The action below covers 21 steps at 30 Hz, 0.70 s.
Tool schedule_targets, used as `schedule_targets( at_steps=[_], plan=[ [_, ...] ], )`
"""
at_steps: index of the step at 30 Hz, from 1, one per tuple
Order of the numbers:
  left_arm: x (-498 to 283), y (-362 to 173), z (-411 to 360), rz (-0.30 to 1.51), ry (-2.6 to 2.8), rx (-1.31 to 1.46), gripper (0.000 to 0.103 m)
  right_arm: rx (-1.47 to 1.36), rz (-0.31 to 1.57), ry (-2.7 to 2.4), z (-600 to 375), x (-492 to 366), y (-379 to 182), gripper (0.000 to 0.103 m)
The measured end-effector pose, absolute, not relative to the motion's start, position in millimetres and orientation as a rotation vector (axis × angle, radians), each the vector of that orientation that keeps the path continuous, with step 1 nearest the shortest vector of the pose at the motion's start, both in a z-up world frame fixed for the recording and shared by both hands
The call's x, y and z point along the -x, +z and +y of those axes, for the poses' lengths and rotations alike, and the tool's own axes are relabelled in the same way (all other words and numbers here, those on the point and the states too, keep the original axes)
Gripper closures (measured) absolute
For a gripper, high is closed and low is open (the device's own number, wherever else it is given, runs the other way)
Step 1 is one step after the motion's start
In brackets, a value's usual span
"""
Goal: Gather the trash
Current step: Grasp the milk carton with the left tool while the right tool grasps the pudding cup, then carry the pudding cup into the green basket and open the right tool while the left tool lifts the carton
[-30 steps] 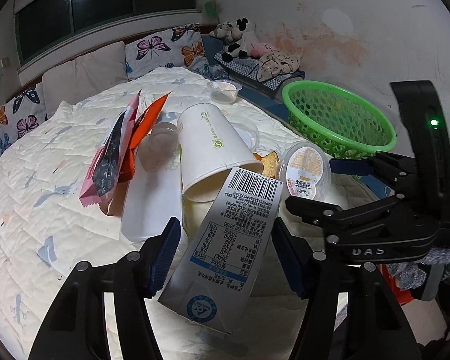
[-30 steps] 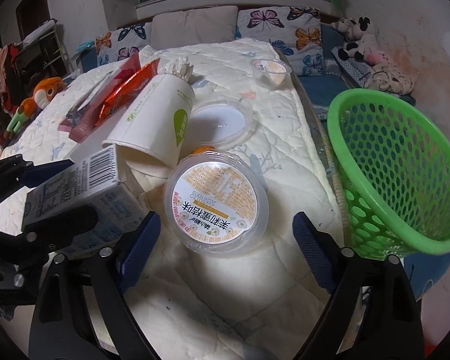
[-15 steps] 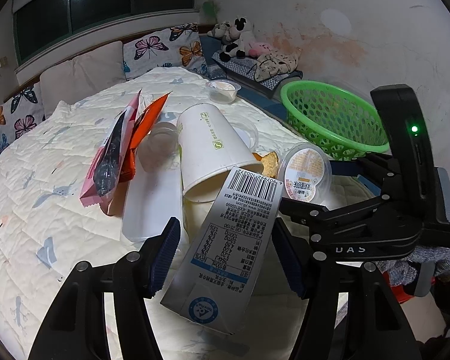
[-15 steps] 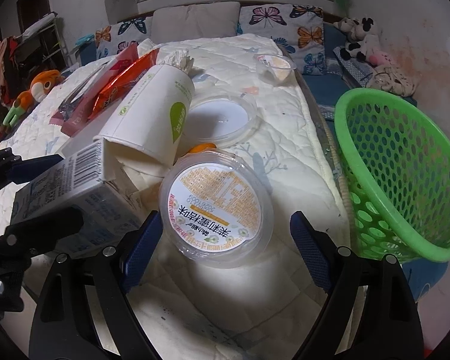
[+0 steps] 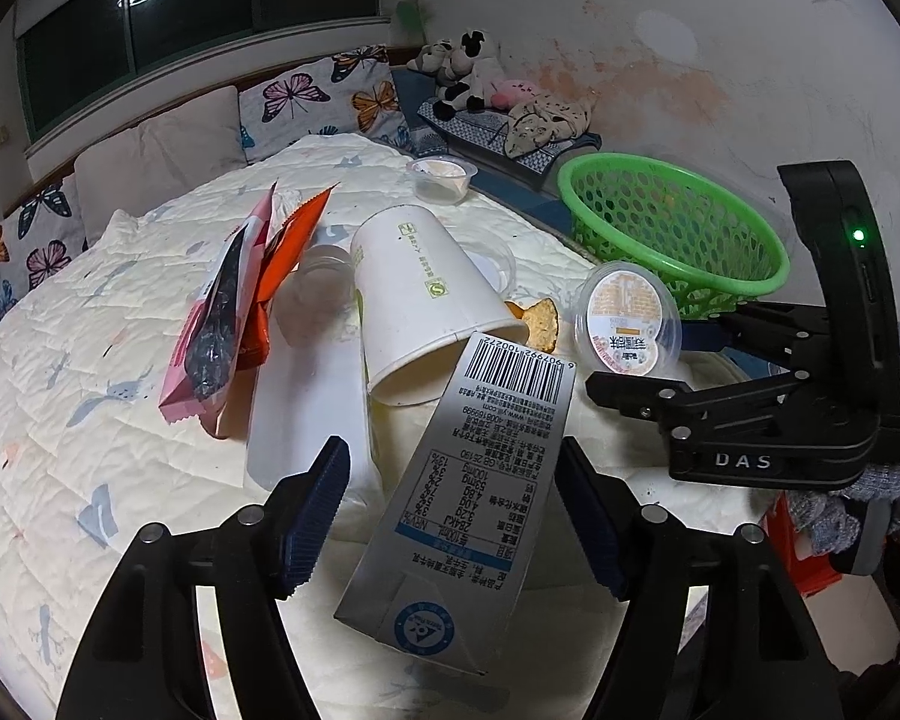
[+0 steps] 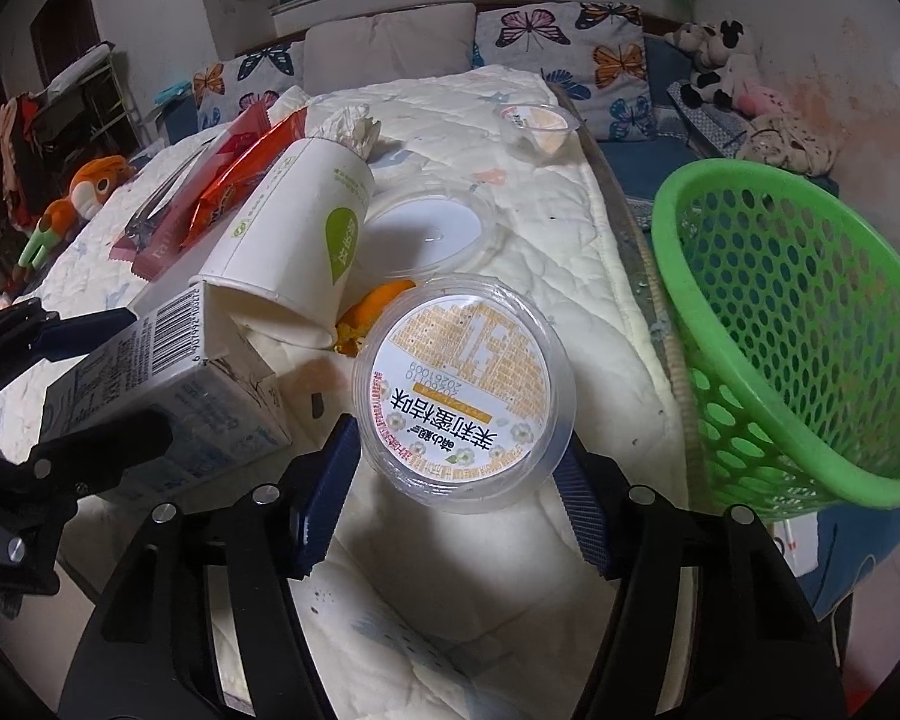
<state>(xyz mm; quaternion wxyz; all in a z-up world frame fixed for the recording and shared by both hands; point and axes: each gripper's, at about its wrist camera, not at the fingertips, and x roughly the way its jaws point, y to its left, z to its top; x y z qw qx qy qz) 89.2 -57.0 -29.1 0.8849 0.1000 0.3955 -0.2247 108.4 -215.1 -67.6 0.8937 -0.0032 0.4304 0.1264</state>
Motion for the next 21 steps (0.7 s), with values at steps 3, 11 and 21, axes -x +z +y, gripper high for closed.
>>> schedule_targets(
  at_steps=[3, 11, 21],
  plan=[
    [-89.4, -29.6, -58.4, 0.818, -0.475, -0.214, 0.039, 0.001, 0.889, 0.266, -217.0, -106.0, -66.8, 0.039],
    [-87.3, -29.1, -59.2, 0.826, -0.517, -0.181, 0.059, -0.04, 0.873, 0.276, -229.0, -97.2, -55.1, 0.04],
    [-81.1, -15.5, -52.1, 0.815, -0.533, -0.135, 0.059, -0.091, 0.83, 0.269, -253.8, -90.1, -34.9, 0.04]
  ],
)
